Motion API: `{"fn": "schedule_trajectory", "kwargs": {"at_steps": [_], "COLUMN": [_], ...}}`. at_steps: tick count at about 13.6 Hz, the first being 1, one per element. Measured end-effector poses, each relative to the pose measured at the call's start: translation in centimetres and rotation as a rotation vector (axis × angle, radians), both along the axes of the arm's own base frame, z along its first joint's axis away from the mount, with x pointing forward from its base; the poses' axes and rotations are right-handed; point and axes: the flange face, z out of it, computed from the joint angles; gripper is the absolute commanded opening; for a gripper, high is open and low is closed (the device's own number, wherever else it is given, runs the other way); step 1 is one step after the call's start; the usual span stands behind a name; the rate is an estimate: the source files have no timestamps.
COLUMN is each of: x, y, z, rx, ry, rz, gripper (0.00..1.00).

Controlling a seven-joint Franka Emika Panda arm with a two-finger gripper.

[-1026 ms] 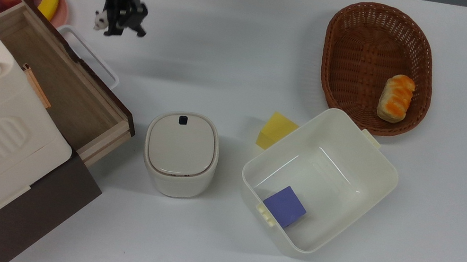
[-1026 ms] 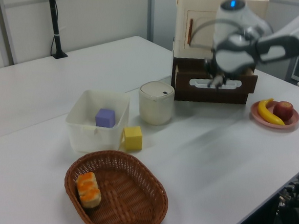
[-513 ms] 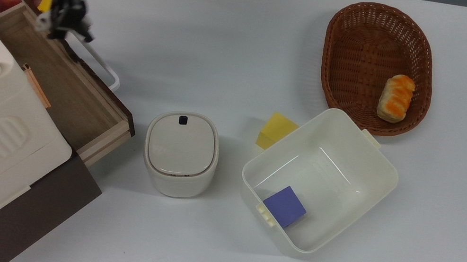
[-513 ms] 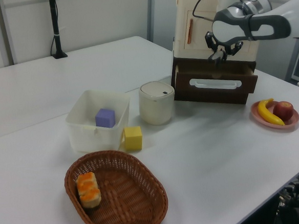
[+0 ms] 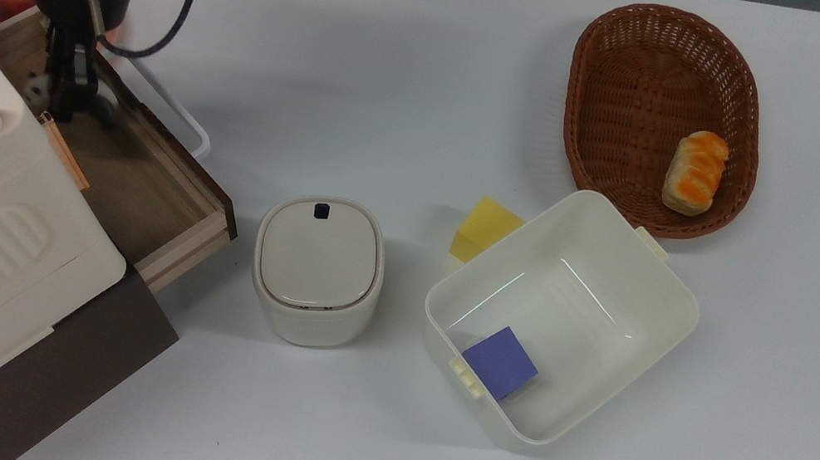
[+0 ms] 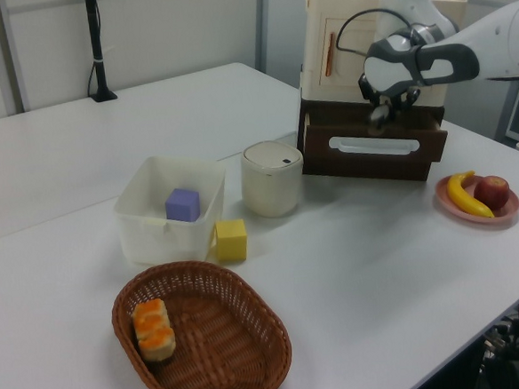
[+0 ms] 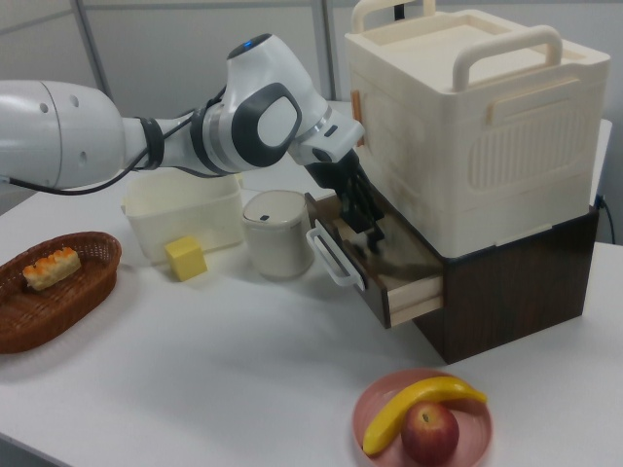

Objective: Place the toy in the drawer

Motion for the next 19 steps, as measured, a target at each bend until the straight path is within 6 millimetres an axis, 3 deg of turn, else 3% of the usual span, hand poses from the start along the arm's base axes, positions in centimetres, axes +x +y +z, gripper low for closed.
{"fn": "schedule_trajectory", "kwargs": {"at_steps": [3, 8, 11, 12, 15, 18, 19], "x": [0.2, 0.5, 0.1, -0.1, -1.0, -2.2, -2.6], "y": [-0.1, 1.0, 4.5, 6.4, 9.8, 13.8, 14.3], "z": [-0.3, 1.2, 1.9, 2.6, 3.6, 4.5, 4.6], "rx": [0.000, -0.010, 0.006, 0.024, 0.049, 0.093, 0.112], "ry": [0.002, 0.000, 0.097, 0.127, 0.222, 0.352, 0.381], "rz": [0.000, 0.041, 0.123, 0.162, 0.306, 0.638, 0.727], "gripper": [0.84, 0.90, 1.00, 1.00, 1.00, 1.00, 1.00]}}
